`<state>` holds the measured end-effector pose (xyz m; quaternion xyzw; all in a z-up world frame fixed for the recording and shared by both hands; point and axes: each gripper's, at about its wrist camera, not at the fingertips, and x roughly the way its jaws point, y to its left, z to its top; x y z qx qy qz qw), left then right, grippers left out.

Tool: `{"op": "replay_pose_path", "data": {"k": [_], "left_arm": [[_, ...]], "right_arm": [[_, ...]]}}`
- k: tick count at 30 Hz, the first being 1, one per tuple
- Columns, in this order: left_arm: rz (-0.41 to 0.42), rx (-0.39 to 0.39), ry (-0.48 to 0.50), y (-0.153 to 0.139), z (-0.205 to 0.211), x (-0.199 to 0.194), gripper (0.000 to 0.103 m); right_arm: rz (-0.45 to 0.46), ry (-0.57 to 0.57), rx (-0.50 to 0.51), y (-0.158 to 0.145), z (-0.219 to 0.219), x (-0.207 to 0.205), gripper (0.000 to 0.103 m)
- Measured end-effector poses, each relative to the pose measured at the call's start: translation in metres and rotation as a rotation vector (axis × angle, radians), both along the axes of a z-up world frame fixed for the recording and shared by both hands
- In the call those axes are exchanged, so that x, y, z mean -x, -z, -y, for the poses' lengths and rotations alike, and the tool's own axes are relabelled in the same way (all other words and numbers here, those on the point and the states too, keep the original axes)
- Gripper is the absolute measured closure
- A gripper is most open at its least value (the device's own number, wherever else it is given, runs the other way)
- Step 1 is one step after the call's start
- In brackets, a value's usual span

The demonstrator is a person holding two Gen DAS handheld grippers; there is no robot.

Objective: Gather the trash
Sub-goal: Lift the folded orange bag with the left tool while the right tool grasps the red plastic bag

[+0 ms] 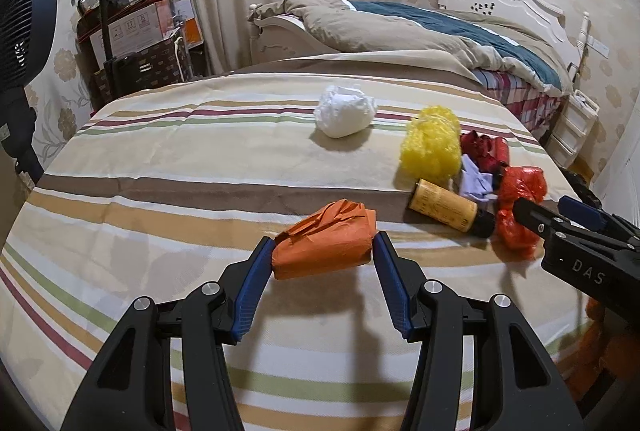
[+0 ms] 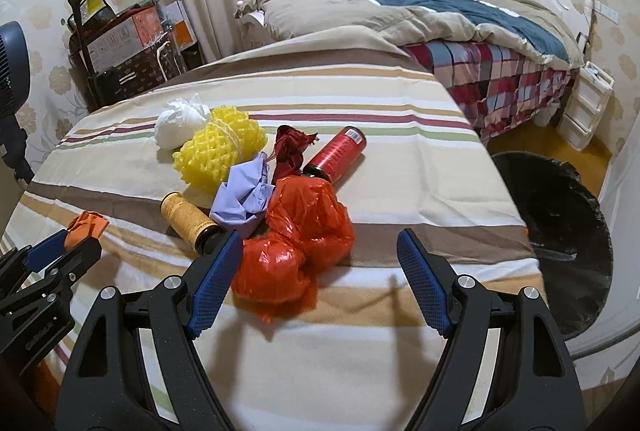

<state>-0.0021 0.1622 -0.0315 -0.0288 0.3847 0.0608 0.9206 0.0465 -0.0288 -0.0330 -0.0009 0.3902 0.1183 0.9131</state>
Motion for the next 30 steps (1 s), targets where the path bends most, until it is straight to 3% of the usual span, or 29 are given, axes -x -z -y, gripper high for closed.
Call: {"op": "replay_pose_path", "data": {"k": [5, 10, 12, 30], "left_arm": [[-0.005, 0.004, -0.004, 0.002, -0.004, -0.003, 0.05], [-0.007, 0.013, -0.004, 0.004, -0.005, -0.004, 0.05], [-0.007, 0.017, -0.004, 0.005, -0.005, -0.003, 0.05], [0.039, 0.057, 0.032, -0.004, 0.018, 0.01, 0.05]], "right_arm": [[-0.032, -0.013, 0.001, 0.004, -0.006, -0.006, 0.027], [-0.068, -0.05, -0.027, 0.009, -0.007, -0.006, 0.059], [-0.067, -0.056, -0.04, 0.008, -0.007, -0.004, 0.062], [0.005, -0.02, -0.046, -0.008, 0.034, 0.033, 0.066]]}}
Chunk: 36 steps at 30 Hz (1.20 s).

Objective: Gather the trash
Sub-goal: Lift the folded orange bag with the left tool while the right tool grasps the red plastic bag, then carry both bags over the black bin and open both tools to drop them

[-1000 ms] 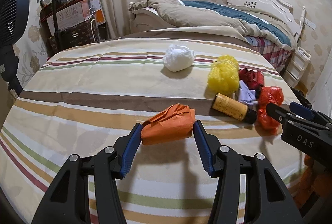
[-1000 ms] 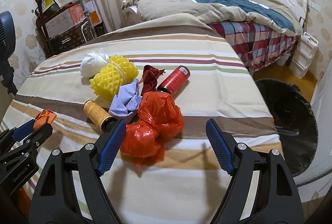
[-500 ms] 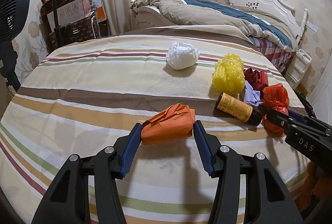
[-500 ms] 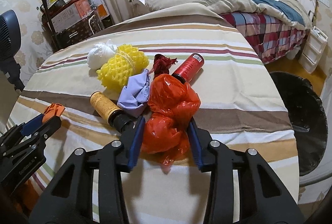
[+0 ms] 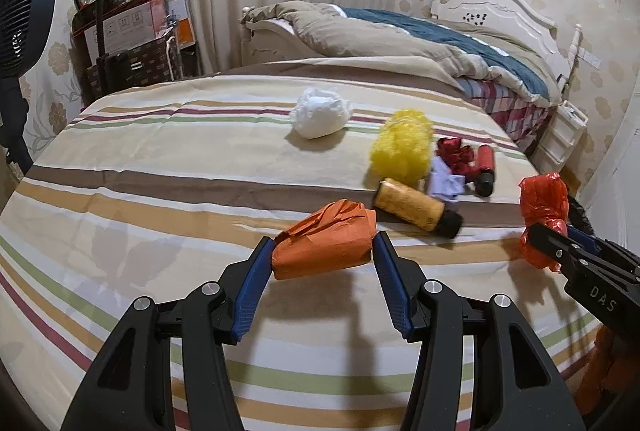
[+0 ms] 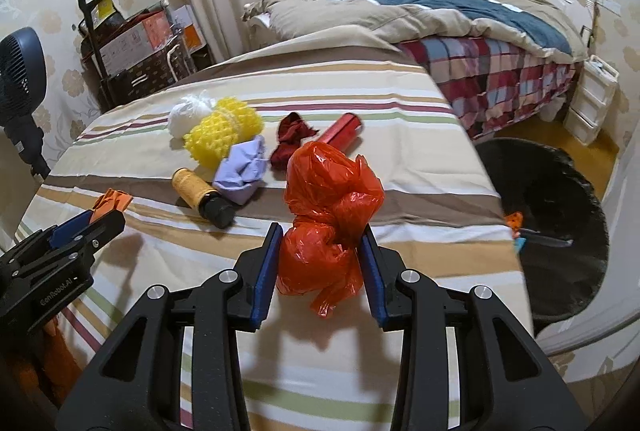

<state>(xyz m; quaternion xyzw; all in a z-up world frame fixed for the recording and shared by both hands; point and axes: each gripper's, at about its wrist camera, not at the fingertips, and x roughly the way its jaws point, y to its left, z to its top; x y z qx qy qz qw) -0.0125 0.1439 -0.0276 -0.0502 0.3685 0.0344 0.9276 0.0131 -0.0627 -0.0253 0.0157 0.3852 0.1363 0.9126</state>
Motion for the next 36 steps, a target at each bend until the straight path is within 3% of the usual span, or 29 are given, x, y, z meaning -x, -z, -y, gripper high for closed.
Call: {"op": "replay_pose_path", "data": {"k": [20, 36], "left_arm": [[0.066, -0.003, 0.194, -0.022, 0.101, -0.012, 0.05], [0.096, -0.015, 0.343, -0.027, 0.2, -0.062, 0.05]], "right_arm": [[0.062, 0.207, -0.006, -0.012, 0.105, 0.004, 0.066], [0.062, 0.322, 0.006, -0.002, 0.177, -0.029, 0.066]]}}
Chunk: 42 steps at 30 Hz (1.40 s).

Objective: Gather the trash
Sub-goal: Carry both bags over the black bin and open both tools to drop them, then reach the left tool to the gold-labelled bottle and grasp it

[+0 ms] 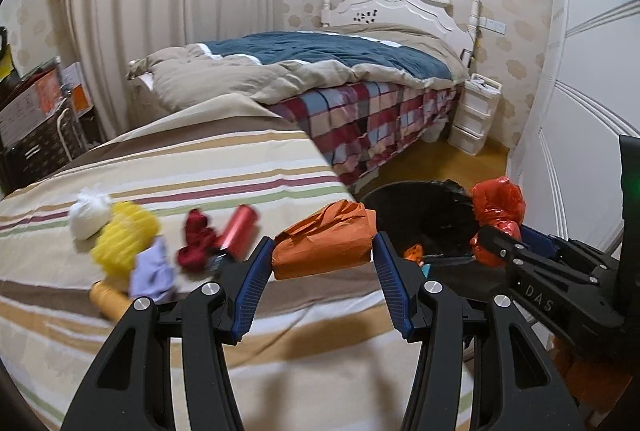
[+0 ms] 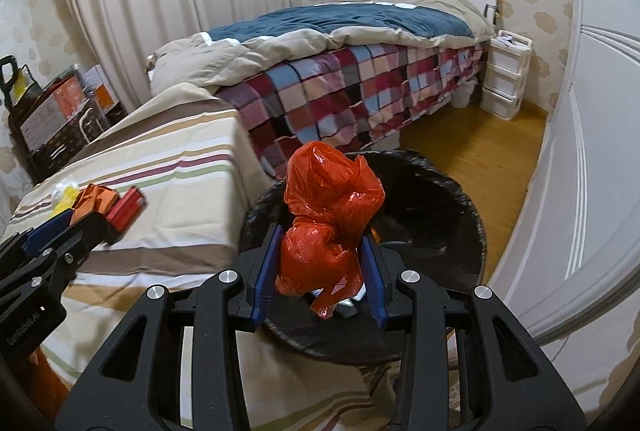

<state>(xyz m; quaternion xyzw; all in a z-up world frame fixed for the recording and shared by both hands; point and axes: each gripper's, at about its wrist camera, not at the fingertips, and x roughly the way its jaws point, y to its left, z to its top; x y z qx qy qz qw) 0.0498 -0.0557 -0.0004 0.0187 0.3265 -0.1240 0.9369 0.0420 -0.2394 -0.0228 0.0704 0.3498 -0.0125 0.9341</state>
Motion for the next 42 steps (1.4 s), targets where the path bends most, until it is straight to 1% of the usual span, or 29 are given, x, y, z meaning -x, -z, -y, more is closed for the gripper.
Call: {"op": "replay_pose_path", "data": {"k": [5, 9, 14, 23, 26, 28, 30, 36, 39, 42], "left_arm": [[-0.01, -0.022, 0.03, 0.007, 0.024, -0.016, 0.05], [-0.04, -0.018, 0.045, 0.013, 0.041, -0.03, 0.05], [-0.03, -0.051, 0.062, 0.019, 0.059, -0.04, 0.05], [-0.057, -0.068, 0.068, 0.029, 0.074, -0.058, 0.05], [-0.063, -0.08, 0.08, 0.031, 0.079, -0.06, 0.05], [-0.066, -0.091, 0.082, 0.032, 0.081, -0.061, 0.047], [-0.061, -0.096, 0.079, 0.031, 0.081, -0.06, 0.033], [-0.042, -0.1, 0.052, 0.029, 0.077, -0.054, 0.024], [-0.044, -0.092, 0.031, 0.028, 0.07, -0.051, 0.022], [-0.048, -0.085, 0.006, 0.025, 0.061, -0.045, 0.021]], "right_arm": [[-0.006, 0.027, 0.007, 0.004, 0.015, -0.008, 0.066], [-0.012, 0.05, -0.005, 0.008, 0.028, -0.013, 0.066], [-0.016, 0.066, -0.01, 0.011, 0.039, -0.021, 0.065], [-0.02, 0.093, 0.001, 0.015, 0.053, -0.033, 0.065], [-0.018, 0.101, 0.004, 0.016, 0.057, -0.035, 0.063], [-0.012, 0.114, 0.003, 0.016, 0.06, -0.034, 0.051], [-0.005, 0.127, 0.001, 0.017, 0.062, -0.033, 0.047], [-0.003, 0.148, 0.007, 0.016, 0.067, -0.03, 0.042], [0.002, 0.157, 0.011, 0.013, 0.067, -0.027, 0.038], [0.005, 0.159, 0.006, 0.011, 0.065, -0.023, 0.036]]}}
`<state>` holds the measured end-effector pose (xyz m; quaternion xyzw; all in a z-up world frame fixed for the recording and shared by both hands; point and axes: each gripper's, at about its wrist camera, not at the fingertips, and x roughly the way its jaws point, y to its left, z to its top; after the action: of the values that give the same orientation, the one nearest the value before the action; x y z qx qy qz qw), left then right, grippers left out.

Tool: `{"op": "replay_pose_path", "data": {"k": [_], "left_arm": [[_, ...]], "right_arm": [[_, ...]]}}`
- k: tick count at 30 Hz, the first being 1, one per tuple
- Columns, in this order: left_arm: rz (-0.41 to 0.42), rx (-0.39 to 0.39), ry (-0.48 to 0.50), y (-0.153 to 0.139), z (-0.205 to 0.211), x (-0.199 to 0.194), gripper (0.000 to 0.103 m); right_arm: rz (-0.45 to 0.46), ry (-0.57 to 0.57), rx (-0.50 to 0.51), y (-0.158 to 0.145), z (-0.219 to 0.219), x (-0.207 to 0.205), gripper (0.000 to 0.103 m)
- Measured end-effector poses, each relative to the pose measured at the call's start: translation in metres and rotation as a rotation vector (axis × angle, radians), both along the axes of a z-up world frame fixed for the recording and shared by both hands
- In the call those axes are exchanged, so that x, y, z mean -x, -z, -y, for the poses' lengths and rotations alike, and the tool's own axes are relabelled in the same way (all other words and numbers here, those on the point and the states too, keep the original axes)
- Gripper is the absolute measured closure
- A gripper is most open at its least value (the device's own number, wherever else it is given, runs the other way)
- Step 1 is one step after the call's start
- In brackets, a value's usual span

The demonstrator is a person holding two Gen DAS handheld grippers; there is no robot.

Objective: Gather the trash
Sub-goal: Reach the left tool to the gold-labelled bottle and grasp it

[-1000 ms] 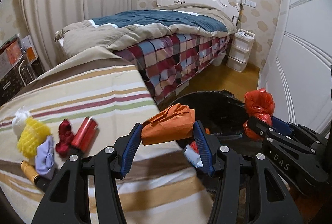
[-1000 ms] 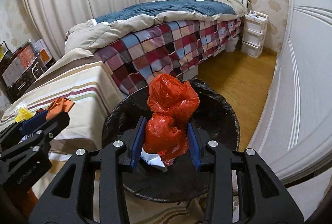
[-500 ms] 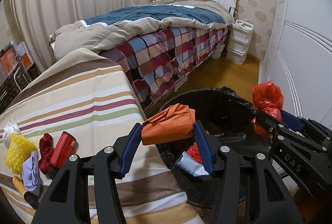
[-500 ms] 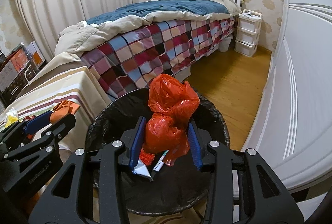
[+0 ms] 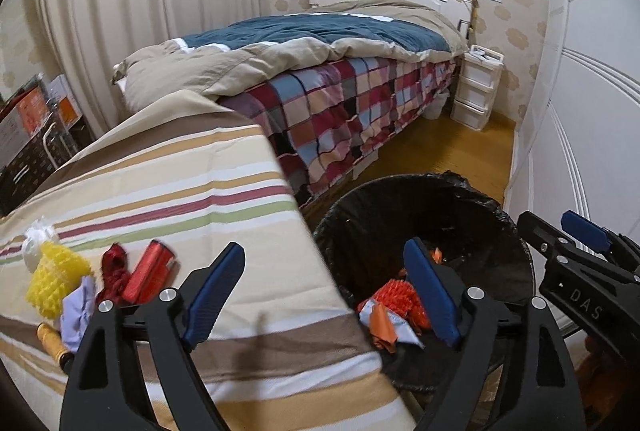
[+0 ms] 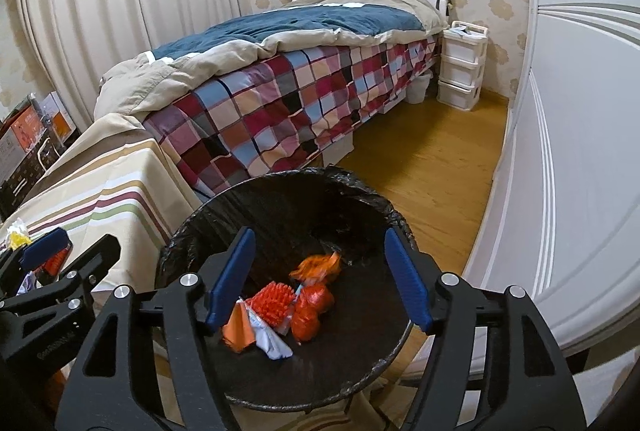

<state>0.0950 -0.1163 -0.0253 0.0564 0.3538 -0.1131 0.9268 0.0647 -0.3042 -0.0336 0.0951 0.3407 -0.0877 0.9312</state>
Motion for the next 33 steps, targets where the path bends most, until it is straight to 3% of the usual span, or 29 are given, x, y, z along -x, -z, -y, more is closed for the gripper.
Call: {"op": "replay_pose_path", "data": {"k": [5, 22, 33], "left_arm": [[-0.007, 0.002, -0.042, -0.001, -0.018, 0.01, 0.02], [-0.031, -0.004, -0.193, -0.003, -0.103, 0.05, 0.02], [-0.051, -0.001, -0.344, 0.002, -0.172, 0.061, 0.02]], "right_arm": [[0.009, -0.03, 0.002, -0.005, -0.017, 0.006, 0.03], [-0.025, -0.162, -0.04, -0.004, -0.089, 0.027, 0.028], [-0.049, -0.317, -0.023, -0.003, -0.16, 0.028, 0.024]]}}
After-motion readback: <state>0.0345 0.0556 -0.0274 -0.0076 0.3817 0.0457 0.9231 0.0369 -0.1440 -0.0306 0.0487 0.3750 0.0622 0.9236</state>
